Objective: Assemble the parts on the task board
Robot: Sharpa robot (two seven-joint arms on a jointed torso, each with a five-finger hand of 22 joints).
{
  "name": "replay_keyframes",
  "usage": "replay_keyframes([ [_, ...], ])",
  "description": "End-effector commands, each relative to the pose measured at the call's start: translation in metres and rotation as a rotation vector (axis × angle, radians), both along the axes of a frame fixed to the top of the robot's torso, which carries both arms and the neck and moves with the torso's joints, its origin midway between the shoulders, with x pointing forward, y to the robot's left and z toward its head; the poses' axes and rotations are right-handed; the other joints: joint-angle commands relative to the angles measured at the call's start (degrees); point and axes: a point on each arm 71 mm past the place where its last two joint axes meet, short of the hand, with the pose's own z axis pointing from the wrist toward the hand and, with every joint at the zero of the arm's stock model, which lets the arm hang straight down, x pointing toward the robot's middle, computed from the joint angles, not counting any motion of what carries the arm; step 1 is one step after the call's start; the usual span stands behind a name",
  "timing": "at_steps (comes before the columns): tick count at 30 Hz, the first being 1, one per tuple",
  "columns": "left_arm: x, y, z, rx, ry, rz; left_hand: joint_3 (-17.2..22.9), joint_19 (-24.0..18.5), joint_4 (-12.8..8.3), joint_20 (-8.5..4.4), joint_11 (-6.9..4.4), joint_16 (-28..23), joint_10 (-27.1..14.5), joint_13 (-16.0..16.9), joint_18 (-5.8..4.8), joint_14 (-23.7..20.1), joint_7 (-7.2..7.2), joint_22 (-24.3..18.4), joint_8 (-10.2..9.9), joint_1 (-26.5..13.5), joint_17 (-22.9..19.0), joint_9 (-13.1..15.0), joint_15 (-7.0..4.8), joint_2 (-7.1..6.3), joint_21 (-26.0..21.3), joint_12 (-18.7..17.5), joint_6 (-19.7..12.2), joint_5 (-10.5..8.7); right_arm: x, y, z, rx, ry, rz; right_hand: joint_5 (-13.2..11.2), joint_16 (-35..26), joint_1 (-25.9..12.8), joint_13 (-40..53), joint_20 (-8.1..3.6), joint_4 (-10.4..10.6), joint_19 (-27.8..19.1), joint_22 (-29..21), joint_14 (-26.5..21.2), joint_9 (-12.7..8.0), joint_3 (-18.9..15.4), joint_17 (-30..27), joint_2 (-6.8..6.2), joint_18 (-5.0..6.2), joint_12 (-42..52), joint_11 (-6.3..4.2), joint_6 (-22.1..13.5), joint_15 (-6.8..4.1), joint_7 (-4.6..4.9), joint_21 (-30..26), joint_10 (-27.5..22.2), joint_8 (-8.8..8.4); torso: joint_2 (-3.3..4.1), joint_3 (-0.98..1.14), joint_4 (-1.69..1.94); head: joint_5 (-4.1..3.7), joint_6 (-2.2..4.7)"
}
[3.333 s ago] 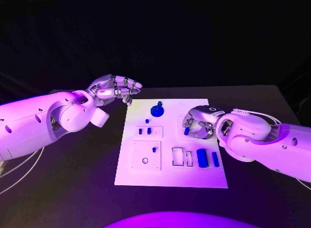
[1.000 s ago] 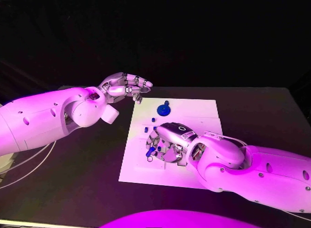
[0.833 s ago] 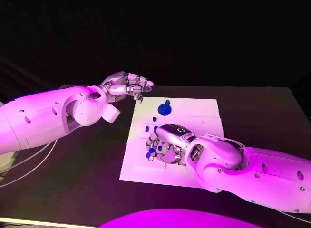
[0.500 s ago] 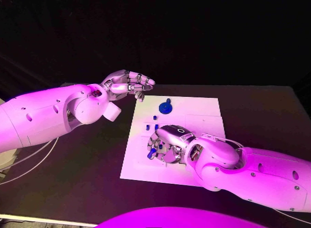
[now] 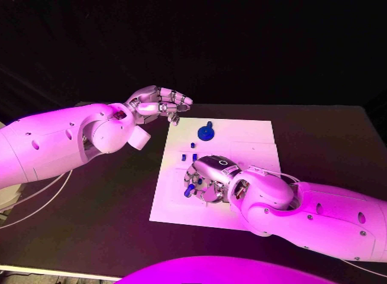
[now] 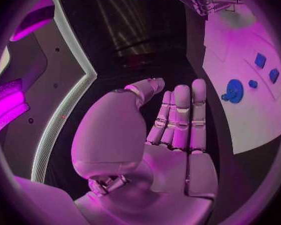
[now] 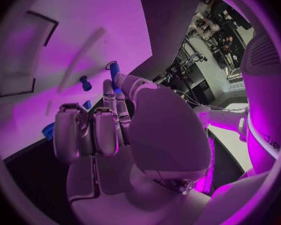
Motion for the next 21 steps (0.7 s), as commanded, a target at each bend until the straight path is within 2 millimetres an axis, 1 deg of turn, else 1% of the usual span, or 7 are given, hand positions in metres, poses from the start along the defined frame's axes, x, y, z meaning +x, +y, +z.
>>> replay_keyframes([
  [1,-0.0011,-0.0017,0.0009,-0.007,0.000,-0.018,-0.3,0.0,0.0,0.41,0.09,0.3,-0.4,0.0,0.91,-0.2,0.28,0.0,0.4,-0.3,-0.1,0.0,0.27,0.16,-0.4,-0.1,-0.5,-0.07,-0.0001,-0.0006,-0.0038,-0.068,-0.019,0.000,0.2,-0.1,-0.4,0.0,0.11,-0.2,0.2,3.5,2.2,0.6,0.0,0.0,0.44,-0.41,0.0,-1.30,0.2,-0.11,0.13,-0.1,1.8,0.20,-0.02,-0.05,0.01,-0.08,-0.04],
  [5,-0.0012,-0.0008,0.0009,-0.006,0.000,-0.016,-0.3,0.0,0.0,0.41,0.09,0.3,-0.4,0.0,0.91,-0.2,0.28,0.0,0.4,-0.3,-0.1,0.0,0.27,0.16,-0.4,-0.1,-0.5,-0.07,-0.0004,-0.0005,-0.0042,-0.084,-0.028,-0.003,0.2,-0.1,-0.4,0.0,0.11,-0.3,0.2,3.5,2.2,0.7,0.0,0.1,0.42,-0.40,-0.1,-1.29,0.2,-0.10,0.13,-0.1,1.8,0.21,0.01,0.01,-0.01,-0.11,-0.07],
  [8,-0.0012,-0.0005,0.0009,-0.005,0.000,-0.016,-0.3,0.0,0.0,0.41,0.09,0.3,-0.4,0.0,0.91,-0.2,0.28,0.0,0.4,-0.3,-0.1,0.0,0.27,0.16,-0.4,-0.1,-0.5,-0.07,-0.0013,0.0002,-0.0041,-0.088,-0.030,0.001,0.2,-0.1,-0.4,0.0,0.12,-0.3,0.2,3.5,2.2,0.7,0.0,0.0,0.40,-0.41,-0.1,-1.29,0.2,-0.10,0.13,-0.1,1.8,0.22,0.00,0.02,0.00,-0.11,-0.07],
  [12,-0.0013,-0.0004,0.0009,-0.005,0.000,-0.015,-0.3,0.0,0.1,0.42,0.10,0.3,-0.4,-0.1,0.91,-0.2,0.28,-0.1,0.4,-0.3,-0.1,0.0,0.28,0.18,-0.4,-0.1,-0.5,-0.07,-0.0032,0.0018,-0.0039,-0.090,-0.029,0.009,0.2,-0.1,-0.5,0.0,0.12,-0.4,0.2,3.5,2.2,0.7,0.0,0.0,0.33,-0.41,-0.1,-1.30,0.2,-0.10,0.13,-0.1,1.8,0.24,-0.02,-0.03,0.00,-0.13,-0.10],
  [21,-0.0012,-0.0001,0.0008,-0.004,0.000,-0.015,-0.3,0.0,0.1,0.42,0.10,0.3,-0.4,-0.1,0.91,-0.2,0.28,-0.1,0.4,-0.3,-0.1,0.0,0.28,0.18,-0.4,-0.1,-0.5,-0.07,-0.0045,0.0011,-0.0022,-0.077,-0.043,0.003,0.3,0.0,-0.5,0.0,0.13,-0.5,0.2,3.6,2.3,0.7,0.0,0.1,0.25,-0.41,-0.1,-1.31,0.2,-0.10,0.13,-0.1,1.8,0.27,-0.05,-0.01,0.00,-0.20,-0.03],
])
